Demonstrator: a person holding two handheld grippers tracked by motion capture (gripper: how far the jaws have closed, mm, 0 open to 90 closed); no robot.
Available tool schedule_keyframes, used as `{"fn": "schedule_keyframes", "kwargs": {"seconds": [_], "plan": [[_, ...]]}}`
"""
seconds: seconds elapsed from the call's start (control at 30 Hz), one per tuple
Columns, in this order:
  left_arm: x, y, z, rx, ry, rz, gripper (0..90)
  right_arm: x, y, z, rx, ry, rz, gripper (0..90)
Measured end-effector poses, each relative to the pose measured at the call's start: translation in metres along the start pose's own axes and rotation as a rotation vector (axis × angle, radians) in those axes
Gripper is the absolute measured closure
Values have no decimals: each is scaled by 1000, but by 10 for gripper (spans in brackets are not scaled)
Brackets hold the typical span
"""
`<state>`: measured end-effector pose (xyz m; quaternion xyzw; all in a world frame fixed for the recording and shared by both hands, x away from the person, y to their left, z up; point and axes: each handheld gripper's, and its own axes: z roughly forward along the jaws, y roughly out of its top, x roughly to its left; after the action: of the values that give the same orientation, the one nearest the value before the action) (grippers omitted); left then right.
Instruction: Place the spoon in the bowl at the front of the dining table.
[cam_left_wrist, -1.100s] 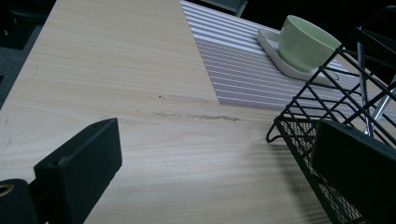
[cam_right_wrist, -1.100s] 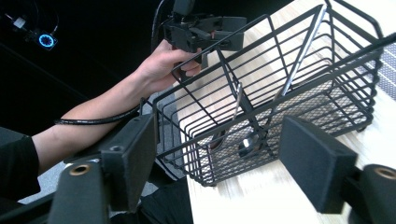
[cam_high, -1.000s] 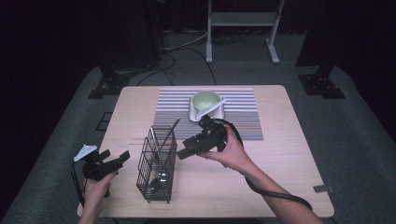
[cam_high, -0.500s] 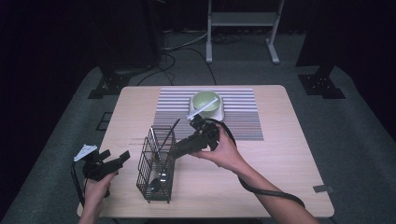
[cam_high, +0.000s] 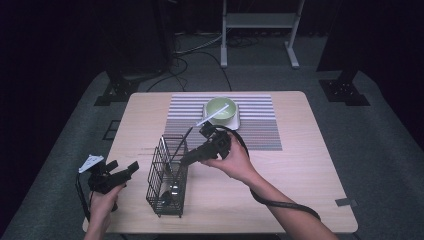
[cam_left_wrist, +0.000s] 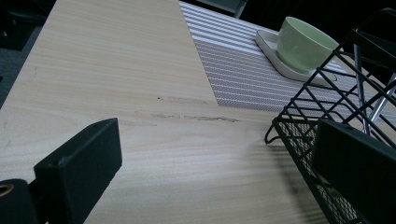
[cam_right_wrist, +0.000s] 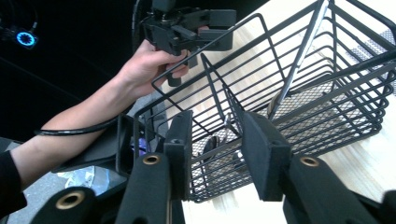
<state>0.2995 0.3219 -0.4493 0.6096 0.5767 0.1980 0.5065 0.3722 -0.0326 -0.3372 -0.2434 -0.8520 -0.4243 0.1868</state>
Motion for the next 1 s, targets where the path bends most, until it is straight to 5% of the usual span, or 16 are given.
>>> {"fn": "schedule_keyframes", "kwargs": {"seconds": [0.4, 1.0], "plan": [[1, 0, 0, 1, 0, 0, 10, -1, 0, 7, 4, -31, 2, 850], [1, 0, 0, 0, 0, -1, 10, 3, 0, 3, -20, -34, -1, 888]]}}
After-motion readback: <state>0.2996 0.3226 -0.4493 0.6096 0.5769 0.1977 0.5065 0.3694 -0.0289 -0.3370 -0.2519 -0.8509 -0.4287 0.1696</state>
